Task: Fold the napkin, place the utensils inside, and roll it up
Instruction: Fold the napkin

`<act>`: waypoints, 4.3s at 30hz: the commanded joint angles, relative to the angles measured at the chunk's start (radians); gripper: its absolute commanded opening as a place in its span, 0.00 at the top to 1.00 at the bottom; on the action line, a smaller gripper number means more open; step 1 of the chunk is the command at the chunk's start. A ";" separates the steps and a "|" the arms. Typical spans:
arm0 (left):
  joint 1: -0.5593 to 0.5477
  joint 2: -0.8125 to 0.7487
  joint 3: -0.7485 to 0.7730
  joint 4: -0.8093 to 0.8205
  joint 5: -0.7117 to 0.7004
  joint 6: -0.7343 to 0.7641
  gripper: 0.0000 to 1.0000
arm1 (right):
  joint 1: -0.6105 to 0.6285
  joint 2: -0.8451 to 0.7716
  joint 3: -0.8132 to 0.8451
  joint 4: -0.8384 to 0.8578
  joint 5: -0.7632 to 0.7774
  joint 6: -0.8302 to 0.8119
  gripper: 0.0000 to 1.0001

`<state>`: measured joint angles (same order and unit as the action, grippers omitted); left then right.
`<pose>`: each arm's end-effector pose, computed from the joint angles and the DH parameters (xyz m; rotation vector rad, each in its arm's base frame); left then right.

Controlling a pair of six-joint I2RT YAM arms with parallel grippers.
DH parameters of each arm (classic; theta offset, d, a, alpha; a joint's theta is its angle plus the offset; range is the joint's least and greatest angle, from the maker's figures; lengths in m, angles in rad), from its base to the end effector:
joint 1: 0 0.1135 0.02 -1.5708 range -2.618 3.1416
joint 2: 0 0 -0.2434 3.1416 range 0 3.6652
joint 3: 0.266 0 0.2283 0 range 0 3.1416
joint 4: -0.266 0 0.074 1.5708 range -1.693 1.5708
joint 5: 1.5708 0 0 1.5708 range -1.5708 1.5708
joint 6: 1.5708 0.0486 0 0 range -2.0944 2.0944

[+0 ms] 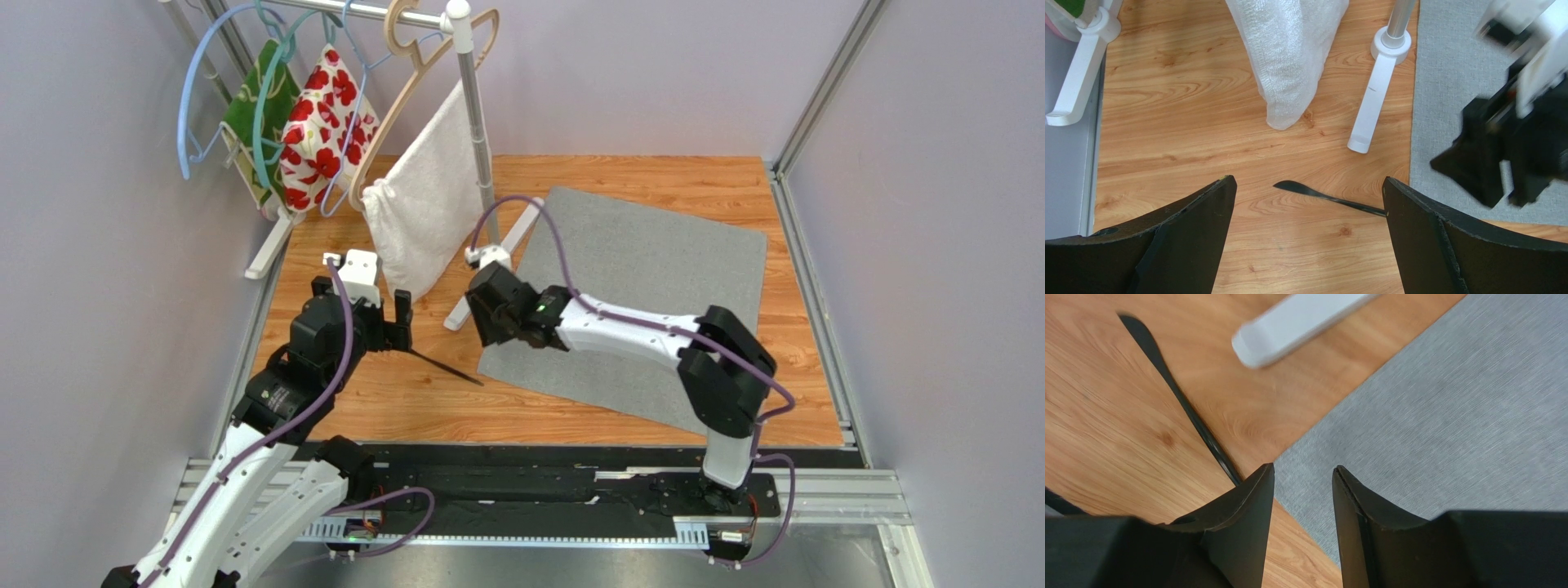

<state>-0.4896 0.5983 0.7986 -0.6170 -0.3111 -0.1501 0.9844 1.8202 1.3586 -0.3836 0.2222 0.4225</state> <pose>0.1242 -0.0493 0.3046 0.1338 1.9634 -0.1093 0.2217 0.3144 0.2142 -0.5732 2.3565 0.3888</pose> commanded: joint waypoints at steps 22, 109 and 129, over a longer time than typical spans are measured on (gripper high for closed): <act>-0.001 -0.028 -0.002 0.031 0.052 0.000 0.02 | 0.172 0.237 0.131 -0.083 0.147 0.039 0.62; -0.001 -0.002 -0.007 0.023 -0.039 0.015 0.02 | -1.040 0.430 0.560 -0.273 0.401 -0.352 1.00; -0.001 0.021 -0.006 0.020 -0.052 0.017 0.02 | -1.095 0.521 0.672 -0.268 0.367 -0.333 1.00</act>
<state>-0.4896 0.6144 0.7982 -0.6170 -0.3481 -0.1501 -0.0963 2.3276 1.9766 -0.6689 0.5915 0.0814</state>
